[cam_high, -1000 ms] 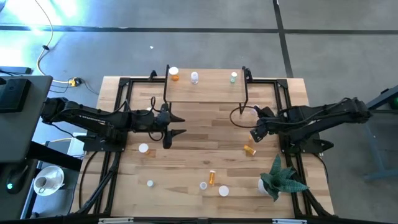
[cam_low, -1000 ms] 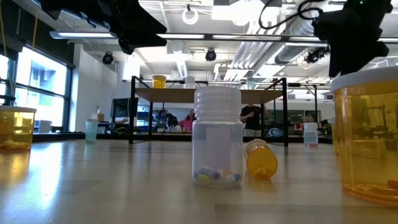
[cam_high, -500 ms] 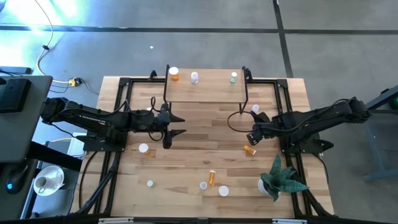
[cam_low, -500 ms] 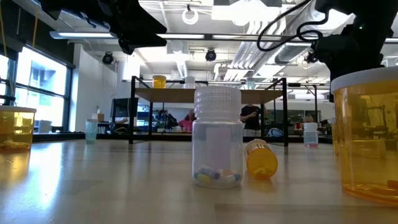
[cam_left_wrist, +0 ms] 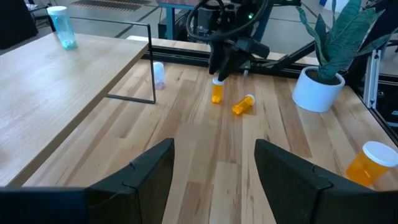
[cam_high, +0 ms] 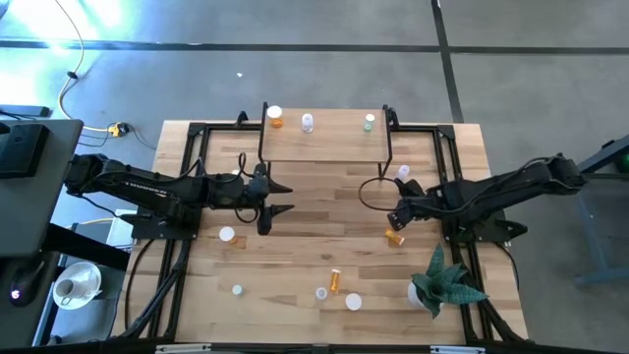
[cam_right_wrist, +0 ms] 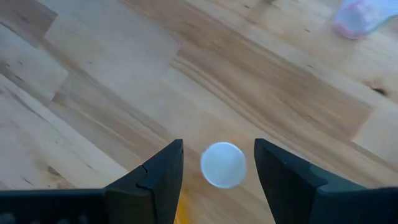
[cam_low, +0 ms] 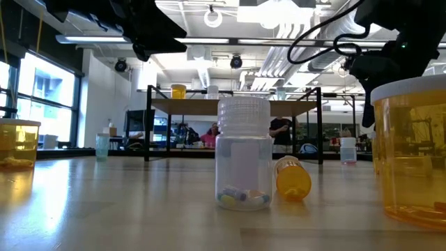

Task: Pick and place medicine bottles onto shelf by color
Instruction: Put the top right orange pill bottle on the shelf

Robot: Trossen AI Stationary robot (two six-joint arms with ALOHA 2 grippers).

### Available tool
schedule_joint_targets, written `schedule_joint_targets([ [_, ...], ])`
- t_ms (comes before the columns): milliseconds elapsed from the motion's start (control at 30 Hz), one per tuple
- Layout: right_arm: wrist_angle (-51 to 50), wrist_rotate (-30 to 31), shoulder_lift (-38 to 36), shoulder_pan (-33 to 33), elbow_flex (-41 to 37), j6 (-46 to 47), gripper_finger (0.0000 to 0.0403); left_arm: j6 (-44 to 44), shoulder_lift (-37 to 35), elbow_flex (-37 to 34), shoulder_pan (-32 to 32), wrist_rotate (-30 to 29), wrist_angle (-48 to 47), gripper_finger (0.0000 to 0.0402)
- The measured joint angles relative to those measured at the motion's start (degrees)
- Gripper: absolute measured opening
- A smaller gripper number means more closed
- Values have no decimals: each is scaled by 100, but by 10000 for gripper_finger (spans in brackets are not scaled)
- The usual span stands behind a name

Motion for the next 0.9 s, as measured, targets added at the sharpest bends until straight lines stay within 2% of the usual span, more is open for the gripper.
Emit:
schedule_joint_targets([
  [567,222,-134,2,159,-334,6,184,2,0,0,0,-4,-23,213],
  [900,217,-16,2,164,-334,20,96,2,0,0,2,-77,-26,213],
])
